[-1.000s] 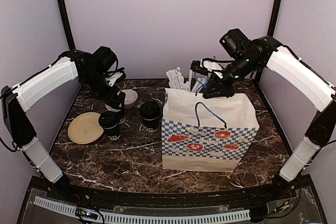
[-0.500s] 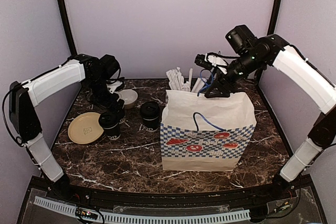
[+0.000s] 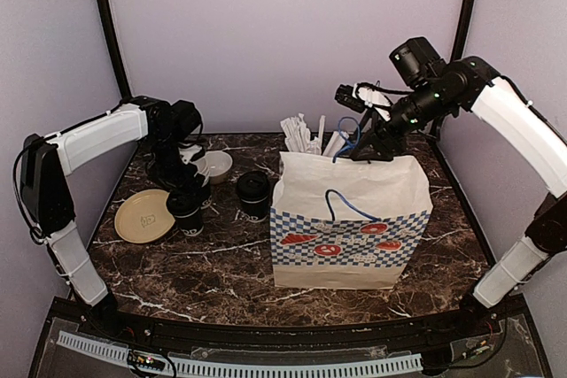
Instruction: Pack the takeout coffee
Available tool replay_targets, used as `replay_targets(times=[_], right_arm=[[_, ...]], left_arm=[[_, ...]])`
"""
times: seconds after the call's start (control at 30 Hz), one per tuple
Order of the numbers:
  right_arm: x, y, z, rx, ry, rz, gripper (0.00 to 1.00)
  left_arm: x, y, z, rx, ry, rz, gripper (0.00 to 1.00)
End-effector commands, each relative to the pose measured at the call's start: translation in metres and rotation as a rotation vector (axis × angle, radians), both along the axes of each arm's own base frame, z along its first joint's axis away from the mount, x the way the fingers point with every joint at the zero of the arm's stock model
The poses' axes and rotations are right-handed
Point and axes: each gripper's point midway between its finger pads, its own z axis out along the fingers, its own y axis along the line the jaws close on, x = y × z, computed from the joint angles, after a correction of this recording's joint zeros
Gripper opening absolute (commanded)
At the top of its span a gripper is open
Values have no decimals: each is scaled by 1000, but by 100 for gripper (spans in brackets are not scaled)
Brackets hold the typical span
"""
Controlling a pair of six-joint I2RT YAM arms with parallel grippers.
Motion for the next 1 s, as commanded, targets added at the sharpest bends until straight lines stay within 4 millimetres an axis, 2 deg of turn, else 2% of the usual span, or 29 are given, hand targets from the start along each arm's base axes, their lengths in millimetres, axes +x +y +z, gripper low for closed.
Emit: replay_targets(times=[0.0,0.27,0.6,0.77,0.83,0.97], right_arm=[[4,-1,5,19,-25,-17,59],[5,-2,0,10,-26,-20,59],[5,-3,-3,5,-30,-23,59],[6,-3,-4,2,-31,-27,59],[7,-3,-2,4,-34,-27,59],[6,-1,4,17,-32,-17,59]], left_arm=[[-2,7,-5,-3,25,30,87],[0,7,-11,-29,49,44,82],[-3,3,-18,-47,82,42,81],[-7,3,-17,-56,88,42,75],[-9,4,-12,-58,85,49,72],[-13,5,13,-83,38,71,69]])
